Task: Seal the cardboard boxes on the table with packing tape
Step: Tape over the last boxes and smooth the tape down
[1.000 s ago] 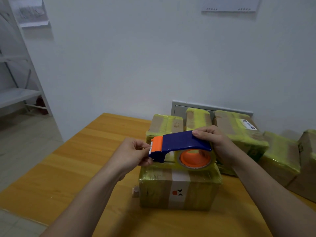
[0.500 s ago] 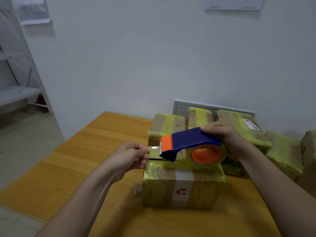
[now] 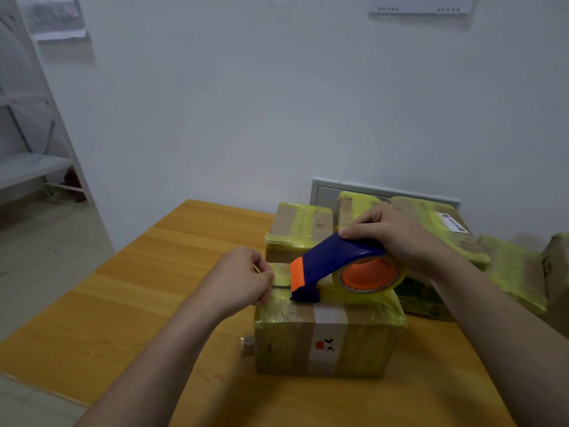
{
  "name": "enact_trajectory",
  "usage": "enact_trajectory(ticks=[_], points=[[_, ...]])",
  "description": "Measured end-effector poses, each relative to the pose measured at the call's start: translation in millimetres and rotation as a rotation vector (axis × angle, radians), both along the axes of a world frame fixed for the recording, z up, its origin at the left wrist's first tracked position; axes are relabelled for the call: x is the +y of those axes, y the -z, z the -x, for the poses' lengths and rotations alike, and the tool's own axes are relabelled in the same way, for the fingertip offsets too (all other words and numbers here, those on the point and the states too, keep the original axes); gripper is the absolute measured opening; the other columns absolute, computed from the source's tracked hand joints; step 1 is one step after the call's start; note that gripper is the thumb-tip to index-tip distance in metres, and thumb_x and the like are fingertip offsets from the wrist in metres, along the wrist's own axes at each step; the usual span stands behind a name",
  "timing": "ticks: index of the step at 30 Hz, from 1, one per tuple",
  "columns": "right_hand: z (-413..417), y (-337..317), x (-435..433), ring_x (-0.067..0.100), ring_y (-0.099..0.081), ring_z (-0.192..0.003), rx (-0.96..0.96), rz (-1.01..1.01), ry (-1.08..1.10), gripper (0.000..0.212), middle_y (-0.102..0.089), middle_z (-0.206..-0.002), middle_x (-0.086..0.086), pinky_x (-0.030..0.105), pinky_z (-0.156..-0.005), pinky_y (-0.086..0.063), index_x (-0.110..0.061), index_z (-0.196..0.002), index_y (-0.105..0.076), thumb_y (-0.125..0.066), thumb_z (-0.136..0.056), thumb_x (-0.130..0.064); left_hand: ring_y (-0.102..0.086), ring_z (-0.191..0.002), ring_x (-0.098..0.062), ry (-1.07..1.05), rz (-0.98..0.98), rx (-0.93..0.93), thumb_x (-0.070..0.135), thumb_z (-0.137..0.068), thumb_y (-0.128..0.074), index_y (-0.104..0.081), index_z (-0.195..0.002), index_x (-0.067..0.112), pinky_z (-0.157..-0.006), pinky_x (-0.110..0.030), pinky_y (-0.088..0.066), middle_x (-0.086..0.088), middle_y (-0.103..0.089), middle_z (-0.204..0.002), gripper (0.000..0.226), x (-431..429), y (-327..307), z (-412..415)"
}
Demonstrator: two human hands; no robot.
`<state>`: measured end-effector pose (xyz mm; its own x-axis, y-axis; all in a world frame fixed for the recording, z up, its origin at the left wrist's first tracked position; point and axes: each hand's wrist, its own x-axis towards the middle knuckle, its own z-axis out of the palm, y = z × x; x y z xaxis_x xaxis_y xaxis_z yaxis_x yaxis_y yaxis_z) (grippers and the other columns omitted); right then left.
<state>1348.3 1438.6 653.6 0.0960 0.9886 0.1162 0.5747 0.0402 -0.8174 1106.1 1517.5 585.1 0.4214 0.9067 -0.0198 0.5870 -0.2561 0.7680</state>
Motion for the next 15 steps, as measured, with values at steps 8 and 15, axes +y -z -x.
enact_trajectory(ticks=[8, 15], points=[[-2, 5, 3, 0.011, -0.062, -0.057, -0.012, 0.061, 0.009, 0.027, -0.071, -0.068, 0.005, 0.032, -0.068, -0.048, -0.01, -0.078, -0.074, -0.07, -0.092, -0.032, -0.062, -0.087, -0.018, 0.055, -0.323, 0.409, 0.026, -0.099, -0.055, -0.057, -0.114, 0.023, -0.07, -0.035, -0.055, 0.002, -0.065, -0.095, 0.016, -7, -10, -5], [-4, 7, 5, 0.014, -0.06, -0.057, -0.03, 0.064, 0.0, 0.033, -0.069, -0.067, 0.01, 0.033, -0.068, -0.047, -0.01, -0.073, -0.074, -0.069, -0.092, -0.036, -0.065, -0.112, -0.03, 0.113, -0.303, 0.809, 0.052, -0.109, -0.022, 0.001, -0.165, 0.031, -0.093, -0.044, -0.053, -0.009, -0.063, -0.137, 0.064, -4, -4, 1]])
